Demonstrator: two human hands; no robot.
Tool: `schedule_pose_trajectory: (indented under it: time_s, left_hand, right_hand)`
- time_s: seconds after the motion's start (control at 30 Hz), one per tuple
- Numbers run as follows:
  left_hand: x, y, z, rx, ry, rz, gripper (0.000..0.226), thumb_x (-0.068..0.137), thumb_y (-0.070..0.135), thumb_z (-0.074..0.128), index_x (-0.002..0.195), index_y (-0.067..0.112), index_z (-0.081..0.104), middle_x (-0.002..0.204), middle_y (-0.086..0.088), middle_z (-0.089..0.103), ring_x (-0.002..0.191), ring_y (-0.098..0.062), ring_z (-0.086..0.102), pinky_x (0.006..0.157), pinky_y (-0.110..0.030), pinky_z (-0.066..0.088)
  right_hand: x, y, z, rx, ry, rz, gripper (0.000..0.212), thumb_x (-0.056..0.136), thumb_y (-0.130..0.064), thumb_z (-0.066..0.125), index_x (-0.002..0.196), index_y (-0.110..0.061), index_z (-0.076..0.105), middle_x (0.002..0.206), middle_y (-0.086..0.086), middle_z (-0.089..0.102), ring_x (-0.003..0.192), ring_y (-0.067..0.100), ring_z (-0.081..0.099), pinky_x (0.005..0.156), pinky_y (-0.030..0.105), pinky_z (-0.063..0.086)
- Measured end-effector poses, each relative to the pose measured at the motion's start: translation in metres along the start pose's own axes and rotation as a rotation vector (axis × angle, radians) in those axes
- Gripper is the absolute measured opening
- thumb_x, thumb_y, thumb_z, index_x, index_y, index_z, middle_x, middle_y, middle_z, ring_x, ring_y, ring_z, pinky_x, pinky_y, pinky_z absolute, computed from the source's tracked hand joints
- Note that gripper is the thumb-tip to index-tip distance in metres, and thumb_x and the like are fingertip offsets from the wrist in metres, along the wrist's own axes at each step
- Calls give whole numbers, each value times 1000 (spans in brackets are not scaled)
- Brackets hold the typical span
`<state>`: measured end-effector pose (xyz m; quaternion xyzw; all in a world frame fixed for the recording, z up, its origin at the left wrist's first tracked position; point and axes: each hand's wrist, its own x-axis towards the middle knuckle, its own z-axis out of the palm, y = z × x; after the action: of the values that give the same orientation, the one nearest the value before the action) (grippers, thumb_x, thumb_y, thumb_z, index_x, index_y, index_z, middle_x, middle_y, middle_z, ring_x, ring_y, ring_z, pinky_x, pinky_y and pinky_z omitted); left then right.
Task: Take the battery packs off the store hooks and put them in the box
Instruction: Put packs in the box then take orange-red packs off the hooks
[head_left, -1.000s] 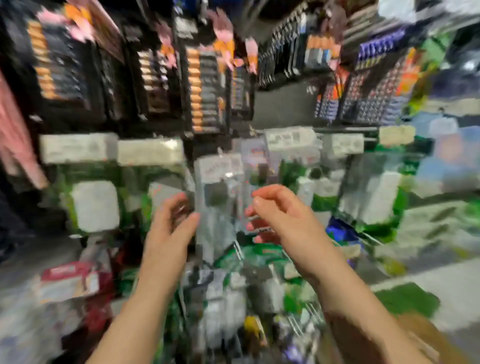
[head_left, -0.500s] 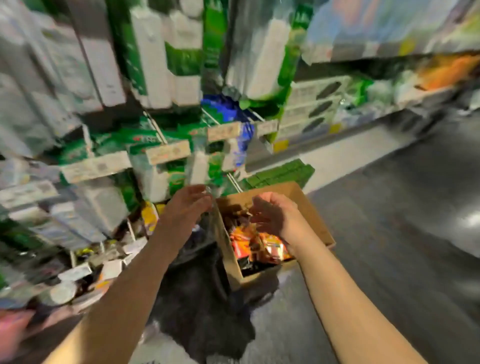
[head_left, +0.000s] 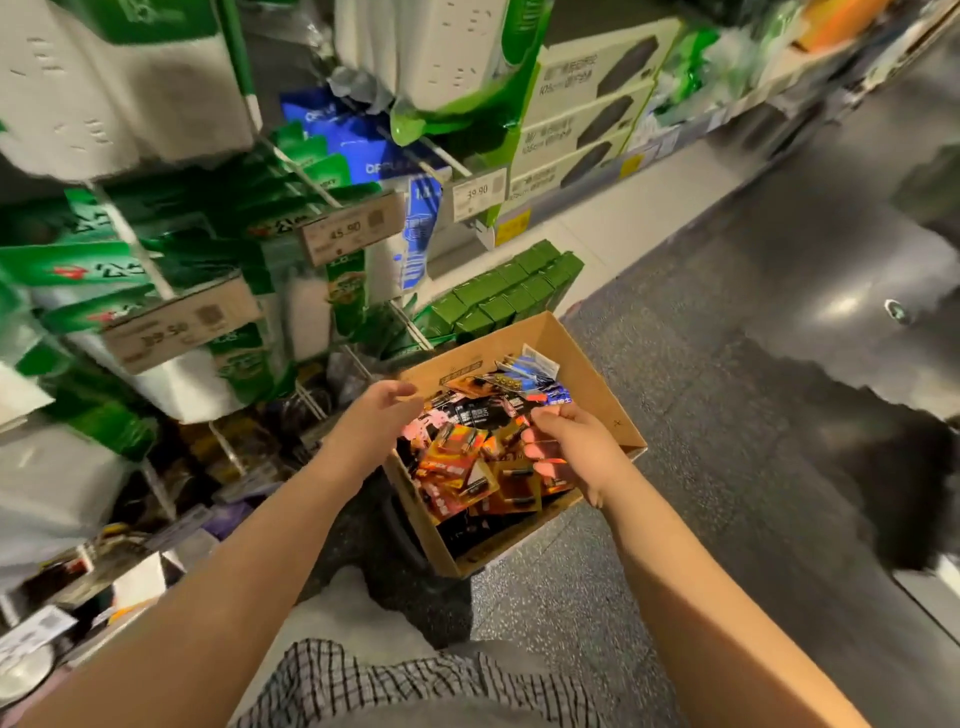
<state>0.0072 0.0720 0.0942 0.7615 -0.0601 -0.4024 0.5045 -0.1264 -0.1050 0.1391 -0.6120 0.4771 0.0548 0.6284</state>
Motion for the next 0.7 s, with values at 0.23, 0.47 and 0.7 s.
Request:
schedule_pose_trajectory:
  time_s: [0.23, 0.47, 0.7]
  left_hand:
    - [51, 3, 20, -99, -3, -176, 22, 98, 20, 58, 120, 19, 56, 113, -9, 65, 79, -14, 58, 57, -25, 36]
    - [65, -10, 48, -196, 143, -278, 10, 96, 19, 60, 106, 18, 59, 95, -4, 66, 82, -15, 60, 63, -24, 40]
    - [70, -27, 117, -334, 360, -455, 15, 94, 24, 64, 109, 22, 63, 98, -2, 64, 77, -14, 64, 67, -30, 49]
  right_hand:
    - [50, 16, -6, 10, -9, 143, 12, 97, -22, 57, 87, -16, 60, 81, 4, 64, 76, 20, 60, 63, 30, 47]
    - [123, 7, -31, -154, -112, 213, 10, 100, -21, 49, 103, -14, 55, 83, 5, 62, 75, 19, 59, 66, 31, 46]
    - [200, 13, -55, -371, -340, 197, 16, 100, -20, 46, 92, -12, 58, 77, 7, 57, 64, 15, 54, 55, 26, 43]
